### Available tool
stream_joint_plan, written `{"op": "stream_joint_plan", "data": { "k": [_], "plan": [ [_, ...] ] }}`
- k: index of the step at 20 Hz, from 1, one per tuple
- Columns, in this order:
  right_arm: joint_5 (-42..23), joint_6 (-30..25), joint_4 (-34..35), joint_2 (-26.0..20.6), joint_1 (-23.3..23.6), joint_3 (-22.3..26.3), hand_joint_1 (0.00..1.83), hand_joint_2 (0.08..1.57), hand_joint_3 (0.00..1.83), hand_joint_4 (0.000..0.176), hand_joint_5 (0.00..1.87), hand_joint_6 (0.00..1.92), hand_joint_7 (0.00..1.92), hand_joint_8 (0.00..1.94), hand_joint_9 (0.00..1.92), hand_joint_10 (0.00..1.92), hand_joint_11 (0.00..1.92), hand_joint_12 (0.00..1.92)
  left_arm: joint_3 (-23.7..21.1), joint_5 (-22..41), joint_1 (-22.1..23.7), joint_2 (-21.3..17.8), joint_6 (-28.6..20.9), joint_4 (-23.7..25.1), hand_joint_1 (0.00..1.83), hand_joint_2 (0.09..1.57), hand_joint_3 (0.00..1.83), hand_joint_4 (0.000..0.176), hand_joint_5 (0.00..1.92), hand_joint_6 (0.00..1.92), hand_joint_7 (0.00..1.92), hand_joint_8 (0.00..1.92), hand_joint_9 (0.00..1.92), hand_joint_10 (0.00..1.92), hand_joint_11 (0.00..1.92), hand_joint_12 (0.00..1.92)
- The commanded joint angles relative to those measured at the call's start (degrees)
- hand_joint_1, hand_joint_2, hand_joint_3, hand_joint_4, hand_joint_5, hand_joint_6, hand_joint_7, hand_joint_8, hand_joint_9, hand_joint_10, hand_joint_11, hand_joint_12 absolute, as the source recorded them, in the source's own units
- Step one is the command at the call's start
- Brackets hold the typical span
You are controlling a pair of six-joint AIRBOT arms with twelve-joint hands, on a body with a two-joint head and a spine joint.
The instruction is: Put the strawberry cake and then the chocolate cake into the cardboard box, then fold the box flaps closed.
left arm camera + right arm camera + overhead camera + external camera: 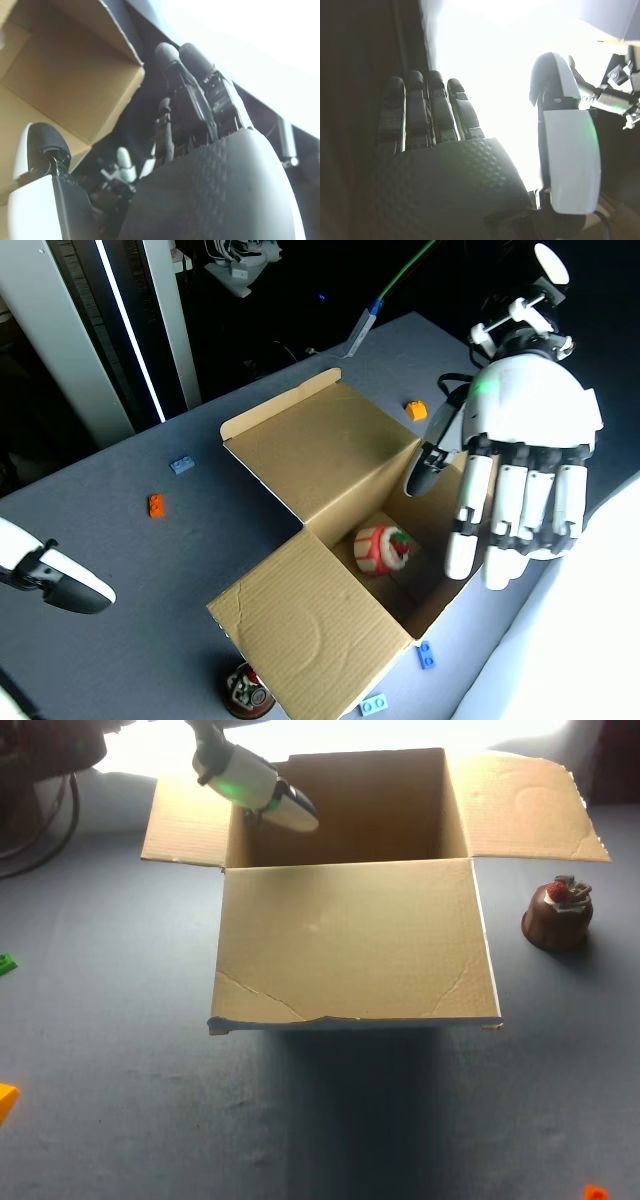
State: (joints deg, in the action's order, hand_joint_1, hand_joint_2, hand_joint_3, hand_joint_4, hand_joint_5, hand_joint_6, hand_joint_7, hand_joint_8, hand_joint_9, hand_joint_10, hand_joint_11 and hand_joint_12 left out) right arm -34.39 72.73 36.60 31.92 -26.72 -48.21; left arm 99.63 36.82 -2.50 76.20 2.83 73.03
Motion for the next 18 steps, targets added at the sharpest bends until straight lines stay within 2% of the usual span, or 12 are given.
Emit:
{"op": "stream_joint_plan", "data": {
  "k": [1, 3, 5, 10, 11, 14, 15, 16, 18],
  "plan": [
    [-6.3, -4.5, -3.7, -0.6, -0.8, -1.4, 0.64, 1.06, 0.0, 0.0, 0.01, 0.0, 0.09, 0.0, 0.11, 0.0, 0.0, 0.12, 0.6, 2.4, 1.5, -0.3, -0.2, -3.7, 0.68, 0.98, 0.01, 0.055, 0.15, 0.01, 0.34, 0.0, 0.59, 0.28, 0.16, 1.5],
    [-6.3, -7.9, -5.0, 0.1, -2.9, -2.8, 0.78, 1.03, 0.0, 0.0, 0.0, 0.0, 0.07, 0.0, 0.09, 0.0, 0.0, 0.14, 1.2, 1.7, 2.2, -0.3, -1.6, -3.7, 0.69, 0.97, 0.0, 0.057, 0.16, 0.0, 0.36, 0.0, 0.6, 0.29, 0.18, 1.49],
    [-6.5, -14.0, -5.0, 1.0, -5.2, -3.9, 0.95, 1.01, 0.0, 0.002, 0.02, 0.01, 0.08, 0.0, 0.09, 0.0, 0.0, 0.15, 1.7, 0.4, 3.0, -0.3, -5.1, -3.3, 0.68, 0.97, 0.0, 0.056, 0.15, 0.0, 0.35, 0.0, 0.6, 0.29, 0.19, 1.48],
    [-6.6, -25.4, -5.8, 3.8, -7.8, -6.3, 0.97, 1.01, 0.0, 0.009, 0.0, 0.0, 0.06, 0.0, 0.07, 0.0, 0.0, 0.13, 0.6, -3.6, 4.6, -1.7, -15.0, -0.7, 0.68, 0.97, 0.0, 0.055, 0.14, 0.0, 0.34, 0.0, 0.6, 0.29, 0.18, 1.48],
    [-6.2, -28.8, -5.7, 4.9, -8.4, -7.6, 0.97, 1.01, 0.0, 0.011, 0.0, 0.0, 0.07, 0.0, 0.08, 0.0, 0.0, 0.17, 0.0, -4.8, 4.9, -2.3, -16.3, -0.2, 0.68, 0.96, 0.0, 0.064, 0.16, 0.0, 0.36, 0.01, 0.61, 0.3, 0.2, 1.47],
    [-5.9, -31.0, -5.7, 7.0, -8.9, -9.0, 0.97, 1.01, 0.0, 0.008, 0.01, 0.0, 0.08, 0.0, 0.09, 0.01, 0.0, 0.21, -2.6, -9.6, 5.3, -4.5, -20.8, 1.0, 0.68, 0.98, 0.0, 0.061, 0.16, 0.0, 0.36, 0.0, 0.6, 0.29, 0.18, 1.49],
    [-5.9, -31.9, -5.7, 7.7, -8.9, -9.4, 0.98, 1.01, 0.0, 0.006, 0.01, 0.0, 0.08, 0.0, 0.08, 0.0, 0.0, 0.21, -3.7, -11.3, 5.7, -5.3, -23.3, 3.4, 0.69, 0.97, 0.0, 0.059, 0.16, 0.0, 0.36, 0.0, 0.6, 0.29, 0.18, 1.49],
    [-6.0, -32.3, -5.7, 8.5, -8.9, -10.0, 0.98, 1.01, 0.0, 0.005, 0.01, 0.0, 0.08, 0.0, 0.08, 0.0, 0.0, 0.21, -5.0, -12.9, 6.2, -6.3, -28.3, 8.6, 0.69, 0.97, 0.0, 0.059, 0.16, 0.0, 0.36, 0.0, 0.6, 0.29, 0.18, 1.49],
    [-5.5, -32.3, -5.7, 9.4, -8.9, -10.6, 0.98, 1.01, 0.0, 0.005, 0.01, 0.0, 0.08, 0.0, 0.08, 0.0, 0.0, 0.21, -6.4, -14.9, 6.7, -7.3, -32.4, 13.3, 0.69, 0.97, 0.0, 0.059, 0.16, 0.0, 0.36, 0.0, 0.6, 0.29, 0.18, 1.49]
  ]
}}
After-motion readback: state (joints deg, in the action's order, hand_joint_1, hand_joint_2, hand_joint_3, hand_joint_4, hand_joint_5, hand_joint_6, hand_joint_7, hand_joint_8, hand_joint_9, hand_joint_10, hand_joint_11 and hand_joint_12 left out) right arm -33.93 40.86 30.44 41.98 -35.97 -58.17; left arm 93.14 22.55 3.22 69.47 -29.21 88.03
